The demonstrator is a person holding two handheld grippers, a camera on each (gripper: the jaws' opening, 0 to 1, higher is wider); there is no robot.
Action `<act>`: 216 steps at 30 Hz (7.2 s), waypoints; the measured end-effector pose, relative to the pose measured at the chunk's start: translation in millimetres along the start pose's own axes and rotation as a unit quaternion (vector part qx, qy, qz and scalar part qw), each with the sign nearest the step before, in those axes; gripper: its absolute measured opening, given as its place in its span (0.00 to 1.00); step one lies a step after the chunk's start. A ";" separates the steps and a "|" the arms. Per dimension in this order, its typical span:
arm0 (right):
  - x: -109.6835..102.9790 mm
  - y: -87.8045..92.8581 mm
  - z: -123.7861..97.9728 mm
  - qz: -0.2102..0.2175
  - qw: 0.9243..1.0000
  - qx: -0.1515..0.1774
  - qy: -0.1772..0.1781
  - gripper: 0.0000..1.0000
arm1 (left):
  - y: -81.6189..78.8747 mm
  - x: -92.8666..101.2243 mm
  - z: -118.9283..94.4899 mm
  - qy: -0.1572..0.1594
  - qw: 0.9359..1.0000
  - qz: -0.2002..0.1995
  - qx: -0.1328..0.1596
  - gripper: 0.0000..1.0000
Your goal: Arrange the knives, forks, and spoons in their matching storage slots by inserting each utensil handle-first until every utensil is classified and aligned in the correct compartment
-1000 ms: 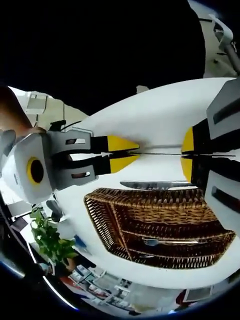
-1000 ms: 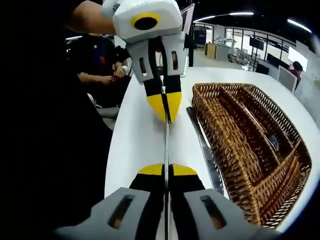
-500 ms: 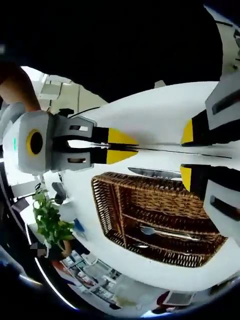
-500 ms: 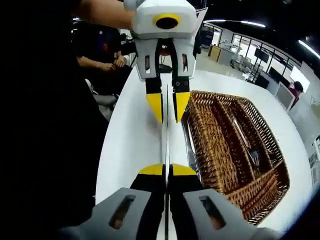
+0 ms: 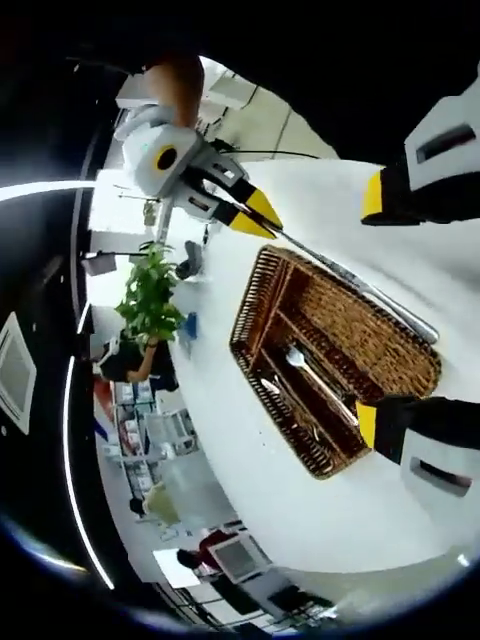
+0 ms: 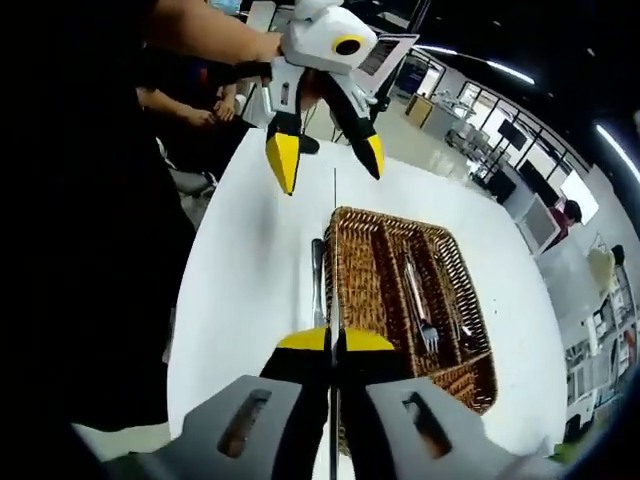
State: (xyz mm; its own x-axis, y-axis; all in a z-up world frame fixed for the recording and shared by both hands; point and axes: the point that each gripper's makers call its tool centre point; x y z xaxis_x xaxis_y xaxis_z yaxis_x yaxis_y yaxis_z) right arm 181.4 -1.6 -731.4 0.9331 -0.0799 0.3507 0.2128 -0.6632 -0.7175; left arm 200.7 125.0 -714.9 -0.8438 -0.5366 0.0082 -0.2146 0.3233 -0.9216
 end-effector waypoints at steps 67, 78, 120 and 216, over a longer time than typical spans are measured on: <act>100.2 -28.3 31.7 -0.118 0.989 -0.068 0.050 0.00 | -13.3 -31.3 -127.8 -0.123 0.991 -0.036 0.043 1.00; 90.7 -2.0 54.4 -0.118 0.988 -0.079 0.063 0.00 | -5.3 -35.1 -127.6 -0.128 0.990 -0.044 0.047 1.00; 53.5 70.8 125.6 -0.078 0.990 -0.116 0.035 0.00 | 4.4 -36.6 -138.7 -0.146 0.987 -0.049 0.046 1.00; 64.3 28.2 -81.7 0.298 0.896 0.104 0.311 0.99 | -35.2 -32.8 -74.9 -0.122 0.989 -0.004 0.085 1.00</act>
State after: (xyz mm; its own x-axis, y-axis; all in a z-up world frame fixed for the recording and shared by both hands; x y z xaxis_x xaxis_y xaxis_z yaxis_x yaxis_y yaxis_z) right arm 223.6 -86.2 -679.9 0.5700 -0.8168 0.0887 -0.1610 -0.2169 -0.9628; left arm 199.0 189.6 -653.6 -0.6943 -0.7173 -0.0582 -0.1174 0.1928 -0.9742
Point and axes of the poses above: the point that each gripper's makers call its tool centre point, and the gripper's own axes: z roughly forward along the fingers, x roughly to its right, y roughly out of its underside, and after that the axes turned 11 degrees about x, right-handed
